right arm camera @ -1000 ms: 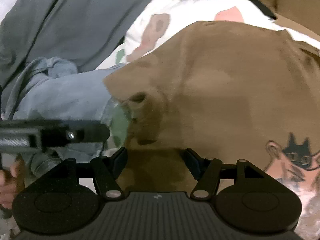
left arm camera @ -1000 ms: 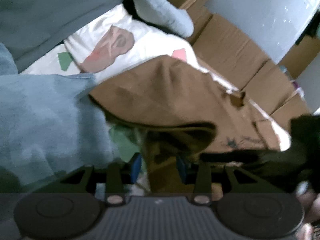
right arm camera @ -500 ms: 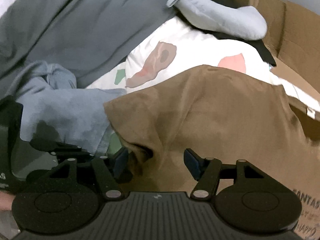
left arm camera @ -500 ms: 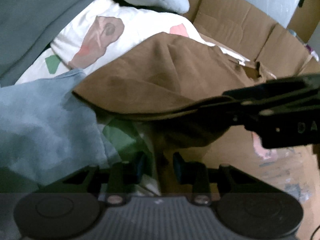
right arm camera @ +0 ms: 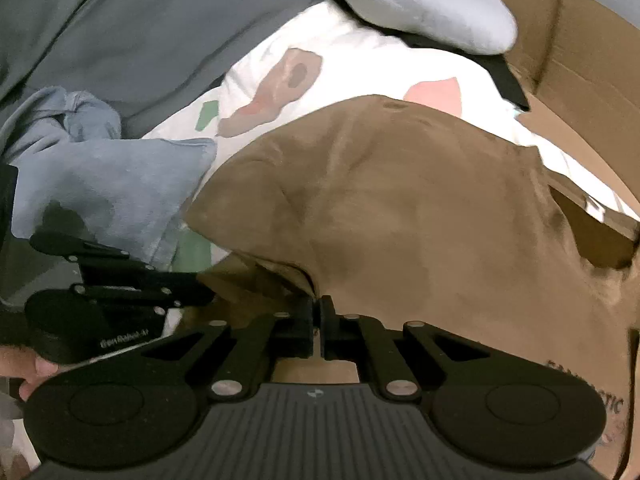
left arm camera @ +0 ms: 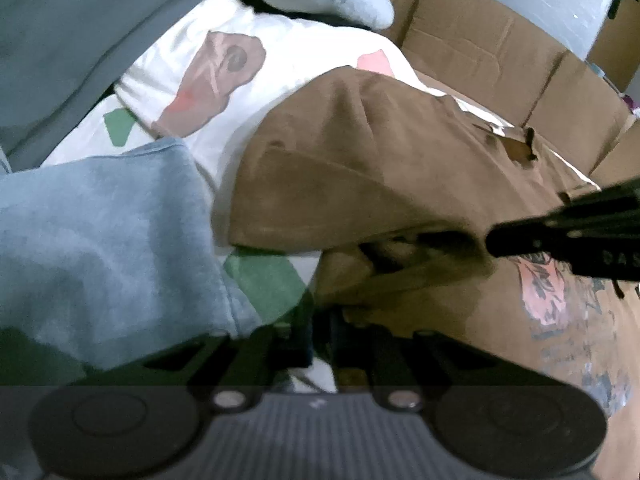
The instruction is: Fold clothes
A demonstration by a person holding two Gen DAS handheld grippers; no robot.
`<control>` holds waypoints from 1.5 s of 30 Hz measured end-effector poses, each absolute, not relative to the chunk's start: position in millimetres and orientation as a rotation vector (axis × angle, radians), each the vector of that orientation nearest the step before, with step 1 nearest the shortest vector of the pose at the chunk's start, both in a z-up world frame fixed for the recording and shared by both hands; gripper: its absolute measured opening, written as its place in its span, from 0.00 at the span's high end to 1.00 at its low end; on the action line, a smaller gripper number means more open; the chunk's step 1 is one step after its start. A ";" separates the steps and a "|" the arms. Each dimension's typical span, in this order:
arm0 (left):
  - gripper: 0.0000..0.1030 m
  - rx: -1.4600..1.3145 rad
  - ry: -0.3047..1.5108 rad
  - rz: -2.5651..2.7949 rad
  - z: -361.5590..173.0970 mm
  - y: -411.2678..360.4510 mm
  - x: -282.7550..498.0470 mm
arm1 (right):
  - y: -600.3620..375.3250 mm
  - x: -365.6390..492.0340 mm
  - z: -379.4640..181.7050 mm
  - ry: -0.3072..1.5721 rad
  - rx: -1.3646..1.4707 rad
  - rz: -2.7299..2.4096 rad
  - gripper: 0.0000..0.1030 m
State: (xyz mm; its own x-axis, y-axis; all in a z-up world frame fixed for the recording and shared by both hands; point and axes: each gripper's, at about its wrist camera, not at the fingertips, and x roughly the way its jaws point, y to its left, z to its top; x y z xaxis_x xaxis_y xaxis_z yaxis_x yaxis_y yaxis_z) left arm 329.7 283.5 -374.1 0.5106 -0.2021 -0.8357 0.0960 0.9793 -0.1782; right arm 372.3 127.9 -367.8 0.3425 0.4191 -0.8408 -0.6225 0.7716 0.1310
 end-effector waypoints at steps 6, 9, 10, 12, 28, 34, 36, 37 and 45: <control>0.92 -0.143 1.030 -0.186 -367.7 288.4 329.3 | 113.0 368.0 -386.8 1.054 -0.195 0.662 1.00; 0.88 -0.163 1.020 -0.192 -357.3 294.3 324.7 | 108.4 365.2 -394.2 1.066 -0.174 0.679 1.00; 0.87 -0.163 1.010 -0.195 -352.2 296.7 322.0 | 107.3 365.2 -394.3 1.066 -0.168 0.684 1.00; 0.84 -0.173 0.984 -0.188 -342.4 303.1 321.0 | 105.7 365.8 -392.9 1.063 -0.160 0.688 0.99; 0.62 -0.162 0.957 -0.099 -353.0 313.7 364.0 | 102.7 364.3 -378.4 0.996 -0.120 0.737 0.80; 0.67 -0.296 1.014 -0.080 -375.4 327.3 367.8 | 105.1 362.8 -372.8 0.951 -0.118 0.762 0.80; 0.80 -0.300 1.010 -0.083 -374.6 328.9 366.6 | 106.2 362.9 -371.9 0.942 -0.115 0.769 0.80; 0.88 -0.298 1.007 -0.089 -373.5 329.3 365.9 | 106.9 363.0 -371.4 0.937 -0.113 0.773 0.80; 0.95 -0.315 0.964 -0.147 -350.5 319.7 364.4 | 118.8 364.0 -364.0 0.894 -0.097 0.823 0.76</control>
State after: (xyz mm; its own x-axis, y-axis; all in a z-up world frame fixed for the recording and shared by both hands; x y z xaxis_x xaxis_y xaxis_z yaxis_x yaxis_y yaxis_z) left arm 364.4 319.7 -350.5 0.5645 -0.2618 -0.7828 -0.0166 0.9446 -0.3278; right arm 364.0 118.8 -364.0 0.3488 0.5954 -0.7238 -0.6718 0.6973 0.2499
